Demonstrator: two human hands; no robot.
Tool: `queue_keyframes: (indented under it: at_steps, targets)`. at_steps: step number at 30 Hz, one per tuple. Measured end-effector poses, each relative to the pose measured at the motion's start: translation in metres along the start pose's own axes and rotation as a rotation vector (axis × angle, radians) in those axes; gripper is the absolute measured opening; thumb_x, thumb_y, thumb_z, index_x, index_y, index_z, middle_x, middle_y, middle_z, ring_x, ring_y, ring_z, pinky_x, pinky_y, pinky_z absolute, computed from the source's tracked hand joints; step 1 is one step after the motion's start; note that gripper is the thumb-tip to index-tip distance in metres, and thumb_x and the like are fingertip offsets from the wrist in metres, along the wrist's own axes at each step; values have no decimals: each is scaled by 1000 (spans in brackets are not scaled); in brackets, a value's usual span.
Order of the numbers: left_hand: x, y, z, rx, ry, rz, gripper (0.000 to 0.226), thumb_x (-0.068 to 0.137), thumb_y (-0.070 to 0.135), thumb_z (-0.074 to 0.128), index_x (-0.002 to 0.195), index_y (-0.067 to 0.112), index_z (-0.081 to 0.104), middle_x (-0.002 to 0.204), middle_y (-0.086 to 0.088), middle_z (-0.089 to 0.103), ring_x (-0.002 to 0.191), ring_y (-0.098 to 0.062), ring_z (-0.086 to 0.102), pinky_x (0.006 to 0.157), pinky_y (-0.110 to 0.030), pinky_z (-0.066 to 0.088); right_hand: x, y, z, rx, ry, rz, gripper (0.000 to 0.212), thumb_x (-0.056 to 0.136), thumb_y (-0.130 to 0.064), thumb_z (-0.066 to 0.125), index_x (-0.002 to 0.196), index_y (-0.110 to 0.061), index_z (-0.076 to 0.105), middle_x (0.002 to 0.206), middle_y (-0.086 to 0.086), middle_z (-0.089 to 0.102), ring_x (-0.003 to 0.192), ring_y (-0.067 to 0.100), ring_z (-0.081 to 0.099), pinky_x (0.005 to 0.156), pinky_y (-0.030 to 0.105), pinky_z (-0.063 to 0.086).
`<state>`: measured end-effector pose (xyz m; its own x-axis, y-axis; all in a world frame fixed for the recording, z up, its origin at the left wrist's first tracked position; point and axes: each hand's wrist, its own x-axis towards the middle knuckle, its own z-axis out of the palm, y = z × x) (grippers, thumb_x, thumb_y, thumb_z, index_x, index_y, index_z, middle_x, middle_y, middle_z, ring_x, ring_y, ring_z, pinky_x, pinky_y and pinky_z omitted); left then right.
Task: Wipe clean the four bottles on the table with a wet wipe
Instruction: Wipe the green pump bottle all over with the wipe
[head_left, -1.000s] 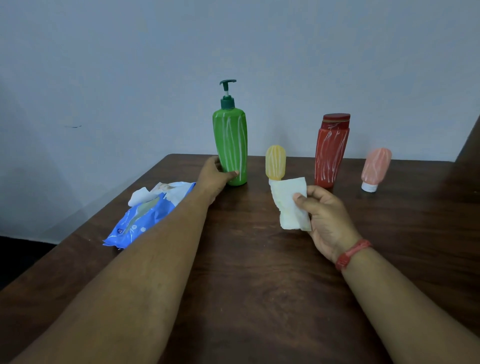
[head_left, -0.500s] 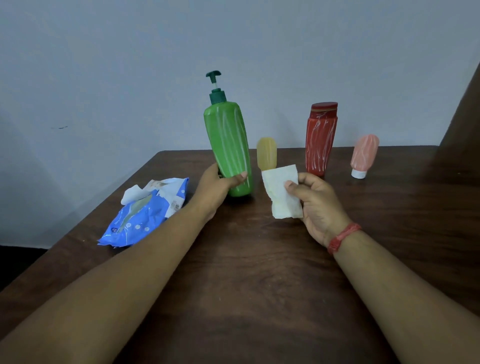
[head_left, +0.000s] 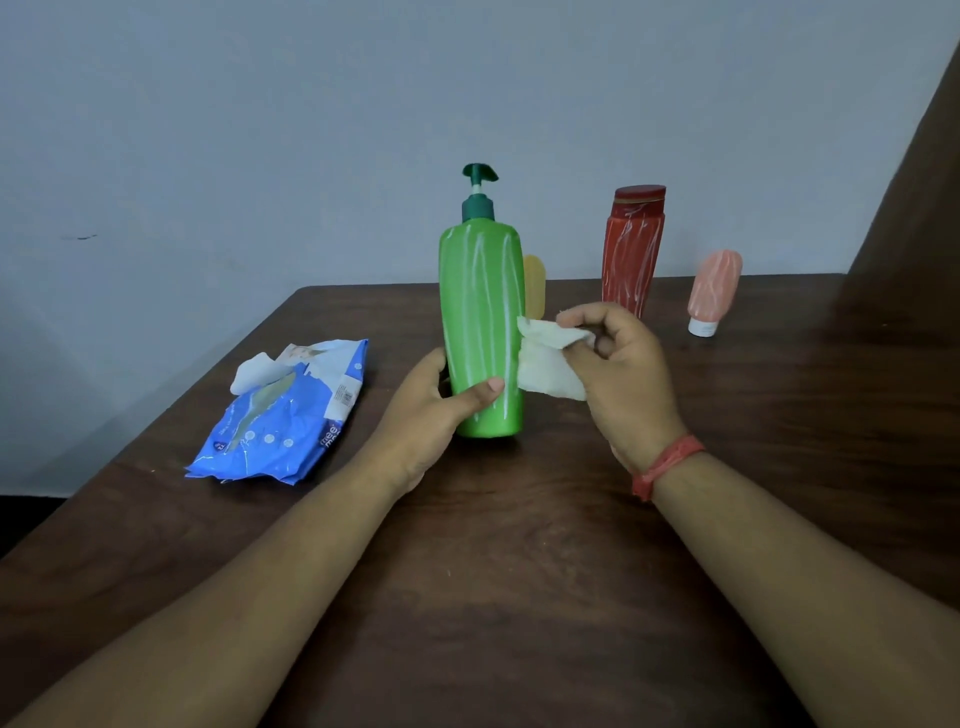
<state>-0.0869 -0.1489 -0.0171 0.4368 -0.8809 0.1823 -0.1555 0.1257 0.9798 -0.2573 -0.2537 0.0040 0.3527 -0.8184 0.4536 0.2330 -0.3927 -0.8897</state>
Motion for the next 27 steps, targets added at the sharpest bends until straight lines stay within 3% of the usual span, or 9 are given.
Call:
queue_keyframes:
  at_steps: [6, 9, 11, 13, 15, 19, 22, 25, 27]
  targets:
    - [3, -4, -4, -23, -3, -13, 65, 66, 53, 86, 124, 33, 63, 120, 10, 73, 111, -10, 69, 95, -38, 55, -7, -2, 6, -132, -113, -167, 38, 85, 8, 60, 102, -25, 65, 120, 1, 56, 112, 12, 62, 85, 22, 52]
    - [3, -5, -3, -22, -16, -12, 69, 64, 56, 86, 125, 32, 63, 119, 10, 73, 109, -10, 70, 92, -36, 56, -8, -2, 6, -98, -130, -141, 10, 88, -19, 64, 94, -17, 71, 116, -2, 60, 108, 6, 62, 86, 18, 50]
    - [3, -4, -3, -19, -24, -13, 70, 64, 57, 86, 125, 33, 62, 119, 11, 73, 109, -9, 70, 89, -33, 57, -8, 0, 6, -68, -73, -76, 15, 89, -32, 65, 86, -18, 71, 109, -4, 66, 104, 8, 64, 87, 24, 52]
    - [3, -3, -3, -14, -28, -15, 69, 64, 56, 85, 125, 34, 61, 119, 12, 73, 109, -8, 70, 89, -33, 57, -7, 1, 9, 42, -48, 16, 8, 90, -15, 68, 87, -22, 67, 103, -7, 70, 99, 10, 68, 80, 27, 54]
    - [3, -4, -3, -14, -29, -12, 67, 66, 55, 84, 125, 33, 61, 119, 11, 73, 109, -9, 70, 89, -33, 57, -5, 3, 9, 119, -10, 79, 28, 88, 0, 69, 101, -23, 64, 108, -5, 69, 100, 7, 68, 79, 22, 54]
    - [1, -1, -1, -10, -44, 6, 64, 69, 50, 82, 127, 30, 61, 116, 12, 74, 105, -7, 71, 78, -22, 58, -1, -6, 6, -274, 65, -121, 24, 87, -3, 71, 104, -20, 66, 113, -3, 59, 102, 4, 63, 88, 20, 52]
    - [-1, -1, 2, -23, -45, 20, 58, 75, 41, 81, 126, 25, 62, 115, 6, 75, 105, -12, 72, 80, -24, 58, -13, -10, 13, -559, -84, -389, 14, 85, -1, 70, 95, -12, 71, 102, -2, 55, 93, 7, 57, 81, 15, 47]
    - [-2, -1, 0, -38, -50, 26, 51, 80, 35, 79, 127, 23, 63, 118, 2, 74, 109, -15, 71, 87, -30, 57, -26, -8, 16, -710, -262, -485, 15, 89, -8, 69, 103, -10, 70, 102, -3, 57, 92, 10, 57, 79, 22, 47]
    - [-2, -2, -1, -54, -54, 19, 50, 81, 35, 77, 127, 22, 62, 119, 1, 74, 110, -16, 71, 90, -34, 57, -23, -9, 14, -754, -275, -516, 18, 91, -8, 67, 108, -9, 70, 104, -1, 59, 94, 7, 56, 83, 13, 42]
